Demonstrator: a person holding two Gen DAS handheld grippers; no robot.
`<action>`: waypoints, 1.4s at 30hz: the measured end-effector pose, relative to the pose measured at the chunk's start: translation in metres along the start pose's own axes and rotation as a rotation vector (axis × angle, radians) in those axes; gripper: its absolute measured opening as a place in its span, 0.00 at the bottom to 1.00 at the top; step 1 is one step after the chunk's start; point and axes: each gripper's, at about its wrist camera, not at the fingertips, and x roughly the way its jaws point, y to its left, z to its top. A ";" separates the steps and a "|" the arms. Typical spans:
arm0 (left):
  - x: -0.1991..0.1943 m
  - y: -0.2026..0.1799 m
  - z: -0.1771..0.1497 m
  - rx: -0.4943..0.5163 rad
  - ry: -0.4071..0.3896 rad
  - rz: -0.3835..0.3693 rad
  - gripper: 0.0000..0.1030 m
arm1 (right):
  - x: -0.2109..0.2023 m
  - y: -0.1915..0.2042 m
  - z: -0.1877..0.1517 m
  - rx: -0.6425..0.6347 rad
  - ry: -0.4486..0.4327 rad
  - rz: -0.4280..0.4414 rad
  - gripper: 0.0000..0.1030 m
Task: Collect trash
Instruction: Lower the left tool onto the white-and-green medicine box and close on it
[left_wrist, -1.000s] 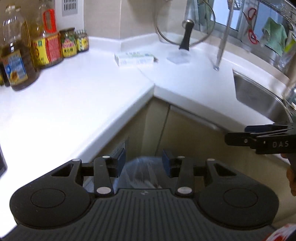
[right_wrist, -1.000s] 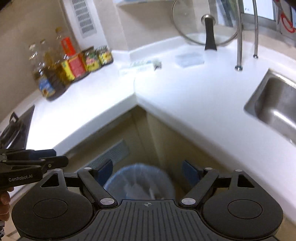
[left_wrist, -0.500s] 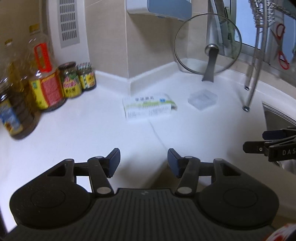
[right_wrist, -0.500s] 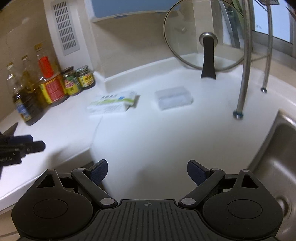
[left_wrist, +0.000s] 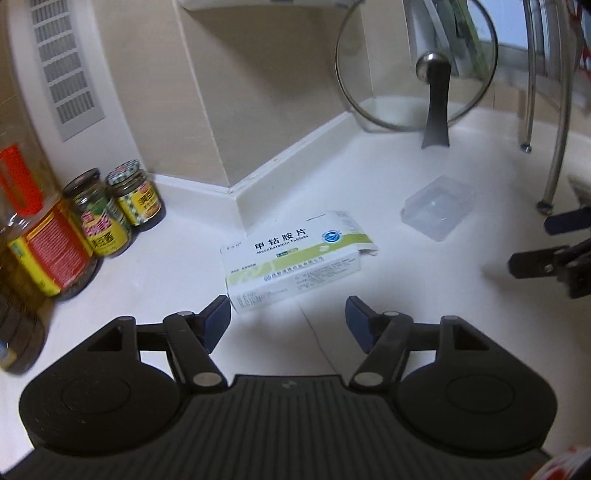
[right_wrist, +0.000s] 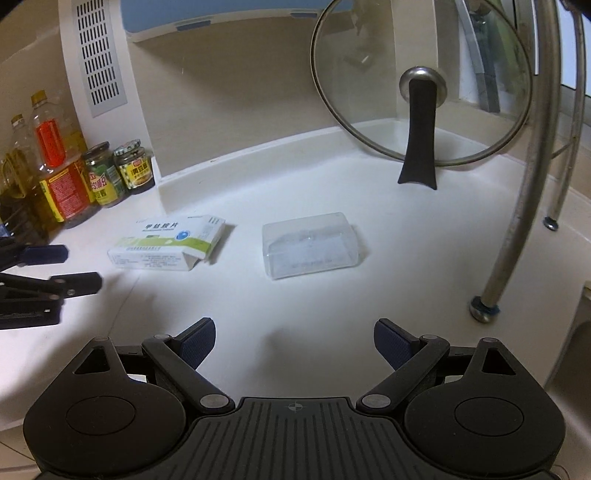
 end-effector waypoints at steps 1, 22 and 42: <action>0.007 0.001 0.002 0.014 0.007 0.009 0.64 | 0.003 -0.001 0.002 0.001 0.002 0.004 0.90; 0.077 -0.034 0.035 0.031 0.046 0.163 0.77 | 0.031 -0.036 0.018 0.093 0.020 0.022 0.90; 0.086 0.040 0.043 -0.009 0.025 -0.097 0.89 | 0.037 -0.045 0.020 0.155 0.028 0.035 0.90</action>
